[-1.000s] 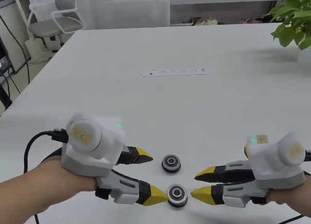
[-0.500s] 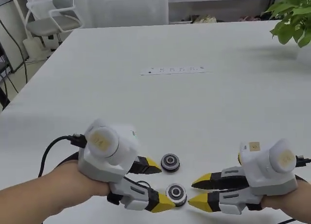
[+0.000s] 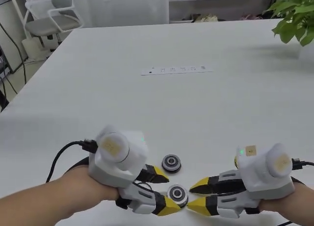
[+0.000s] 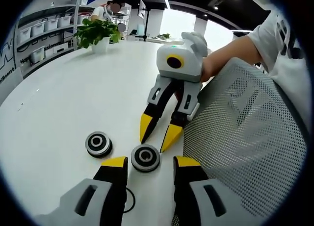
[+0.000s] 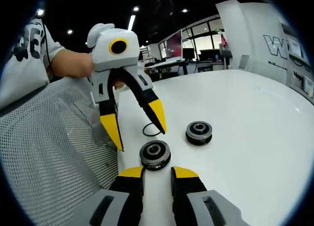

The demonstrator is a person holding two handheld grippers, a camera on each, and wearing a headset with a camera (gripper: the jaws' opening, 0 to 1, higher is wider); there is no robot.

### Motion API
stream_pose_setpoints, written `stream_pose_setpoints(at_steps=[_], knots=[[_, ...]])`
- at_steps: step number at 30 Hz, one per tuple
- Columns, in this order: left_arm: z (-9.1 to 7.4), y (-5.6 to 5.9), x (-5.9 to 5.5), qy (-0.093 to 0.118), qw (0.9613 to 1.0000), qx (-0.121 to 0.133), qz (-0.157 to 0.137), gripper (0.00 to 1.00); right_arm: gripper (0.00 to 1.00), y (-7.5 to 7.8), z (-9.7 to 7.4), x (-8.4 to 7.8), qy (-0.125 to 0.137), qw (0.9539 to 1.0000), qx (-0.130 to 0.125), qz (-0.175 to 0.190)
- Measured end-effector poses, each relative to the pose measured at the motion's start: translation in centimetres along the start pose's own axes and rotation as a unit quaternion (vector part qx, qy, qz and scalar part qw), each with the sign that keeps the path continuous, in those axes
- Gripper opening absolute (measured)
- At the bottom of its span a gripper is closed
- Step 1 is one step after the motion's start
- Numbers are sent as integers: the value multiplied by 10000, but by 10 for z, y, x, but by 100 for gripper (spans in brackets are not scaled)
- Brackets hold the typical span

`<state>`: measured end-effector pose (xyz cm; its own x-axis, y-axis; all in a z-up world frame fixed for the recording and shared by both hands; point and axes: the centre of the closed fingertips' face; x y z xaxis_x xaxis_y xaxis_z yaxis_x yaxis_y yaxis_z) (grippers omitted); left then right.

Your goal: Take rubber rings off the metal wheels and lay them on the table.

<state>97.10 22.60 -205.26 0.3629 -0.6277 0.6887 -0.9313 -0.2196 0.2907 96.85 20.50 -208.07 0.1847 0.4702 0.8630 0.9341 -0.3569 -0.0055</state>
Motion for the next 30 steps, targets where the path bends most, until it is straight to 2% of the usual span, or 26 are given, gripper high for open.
stream_pose_setpoints(at_steps=[12,23,25,28,30], knots=[[9,-1,-2,-36,10000,-27,73,20,17,-1,4,1,-48,9999,39,-159],[11,-4,-1,123,9997,108,192,11,15,2,5,0,-57,9998,17,-201],[11,-5,-1,126,9993,170,317,9,14,2,5,0,-61,9997,9,-217],[13,-6,-1,91,9966,290,766,8,15,2,6,0,-64,9997,18,-244],[14,-3,-1,90,9961,336,811,7,15,1,6,0,-74,9995,33,-302]])
Point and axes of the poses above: the centre of the closed fingertips' face, and the gripper's own axes: z roughly forward along the fingers, y roughly to its right, x roughly out of its top, and after that the axes turned 13 degrees about -z, right-handed
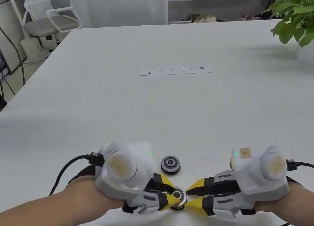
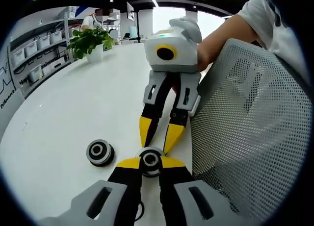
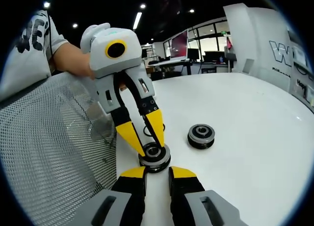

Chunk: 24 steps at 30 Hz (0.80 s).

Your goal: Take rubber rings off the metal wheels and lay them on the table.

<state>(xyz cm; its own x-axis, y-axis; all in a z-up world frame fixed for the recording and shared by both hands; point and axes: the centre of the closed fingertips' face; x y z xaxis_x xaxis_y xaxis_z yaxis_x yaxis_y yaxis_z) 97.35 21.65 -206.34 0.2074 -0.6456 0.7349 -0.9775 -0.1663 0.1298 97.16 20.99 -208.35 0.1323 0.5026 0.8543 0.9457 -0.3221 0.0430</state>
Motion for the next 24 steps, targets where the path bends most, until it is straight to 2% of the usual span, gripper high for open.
stream_pose_setpoints(at_steps=[10,24], knots=[[0,-2,1,97,9999,22,-28,7,12,-2,0,-1,-75,10000,13,-4],[0,-1,1,100,9999,86,-10,7,4,-3,-3,-1,-171,9998,1,96]])
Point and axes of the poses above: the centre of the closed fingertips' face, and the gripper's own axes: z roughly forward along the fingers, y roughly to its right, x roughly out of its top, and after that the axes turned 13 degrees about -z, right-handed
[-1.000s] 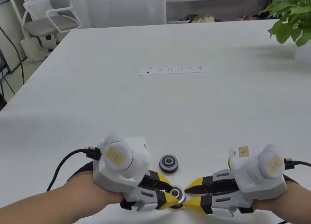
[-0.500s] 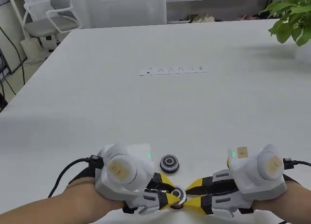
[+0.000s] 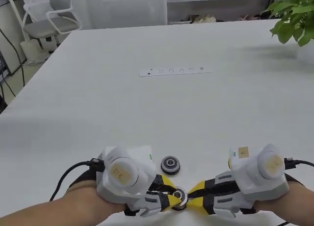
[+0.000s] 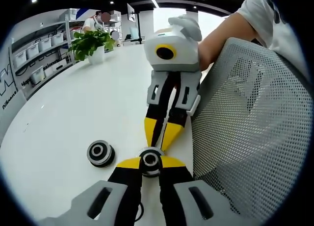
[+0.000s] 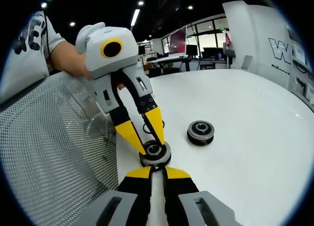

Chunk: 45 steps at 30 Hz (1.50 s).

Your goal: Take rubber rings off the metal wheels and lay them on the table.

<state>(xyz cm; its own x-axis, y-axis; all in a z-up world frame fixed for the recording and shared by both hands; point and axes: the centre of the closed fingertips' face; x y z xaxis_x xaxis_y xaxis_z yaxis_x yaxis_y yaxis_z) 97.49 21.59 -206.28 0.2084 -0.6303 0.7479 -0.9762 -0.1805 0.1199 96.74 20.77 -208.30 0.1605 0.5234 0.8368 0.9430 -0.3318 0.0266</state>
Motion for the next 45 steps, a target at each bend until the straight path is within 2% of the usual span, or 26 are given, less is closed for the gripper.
stream_pose_setpoints(at_steps=[2,14,30,45], knots=[[0,0,0,7,10000,1,-9,7,0,0,-2,-1,-15,10000,-17,88],[0,2,1,3,10000,29,-22,7,0,1,-6,0,88,9993,-77,368],[2,2,1,11,10000,24,20,7,0,5,-9,1,421,9931,-132,1083],[2,1,1,12,10000,51,13,7,0,5,-9,5,522,9897,-137,1325]])
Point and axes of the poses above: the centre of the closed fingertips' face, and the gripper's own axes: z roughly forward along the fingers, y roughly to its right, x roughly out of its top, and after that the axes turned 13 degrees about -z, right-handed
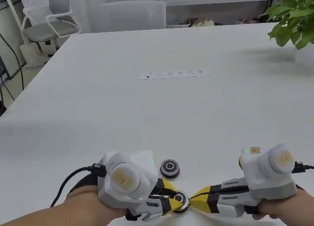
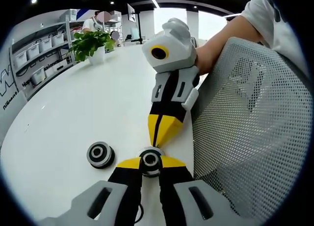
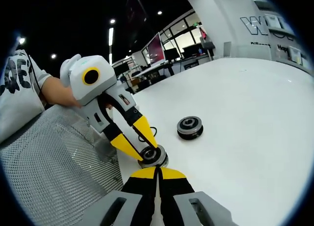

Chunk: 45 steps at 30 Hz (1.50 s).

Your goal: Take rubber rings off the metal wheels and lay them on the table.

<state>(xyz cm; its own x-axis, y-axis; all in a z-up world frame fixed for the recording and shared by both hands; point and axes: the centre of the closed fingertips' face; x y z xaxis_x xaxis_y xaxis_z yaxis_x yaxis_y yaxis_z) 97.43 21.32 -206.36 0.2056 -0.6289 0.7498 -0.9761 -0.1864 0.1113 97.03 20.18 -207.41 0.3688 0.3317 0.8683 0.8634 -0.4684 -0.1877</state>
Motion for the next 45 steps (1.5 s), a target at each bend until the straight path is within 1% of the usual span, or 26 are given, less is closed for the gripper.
stream_pose_setpoints(at_steps=[5,7,8,9,14,20,29,45], knots=[[0,0,1,5,10000,19,-18,7,0,1,0,1,23,10000,-23,60],[0,0,1,3,10000,22,-21,7,0,3,-1,5,158,9997,-75,141],[0,0,1,6,10000,25,-24,7,0,3,-2,10,303,9991,-55,283],[0,0,1,7,10000,30,-26,7,0,4,-2,6,200,9995,-65,251],[0,0,1,9,10000,38,-24,7,0,3,-2,8,267,9992,-45,289],[1,1,2,13,10000,53,-40,7,0,3,-3,10,353,9984,-9,452],[1,0,2,-7,10000,76,-46,7,0,0,-3,12,404,9981,43,471],[2,0,2,-9,10000,56,-34,7,0,-7,0,17,461,9983,171,326]])
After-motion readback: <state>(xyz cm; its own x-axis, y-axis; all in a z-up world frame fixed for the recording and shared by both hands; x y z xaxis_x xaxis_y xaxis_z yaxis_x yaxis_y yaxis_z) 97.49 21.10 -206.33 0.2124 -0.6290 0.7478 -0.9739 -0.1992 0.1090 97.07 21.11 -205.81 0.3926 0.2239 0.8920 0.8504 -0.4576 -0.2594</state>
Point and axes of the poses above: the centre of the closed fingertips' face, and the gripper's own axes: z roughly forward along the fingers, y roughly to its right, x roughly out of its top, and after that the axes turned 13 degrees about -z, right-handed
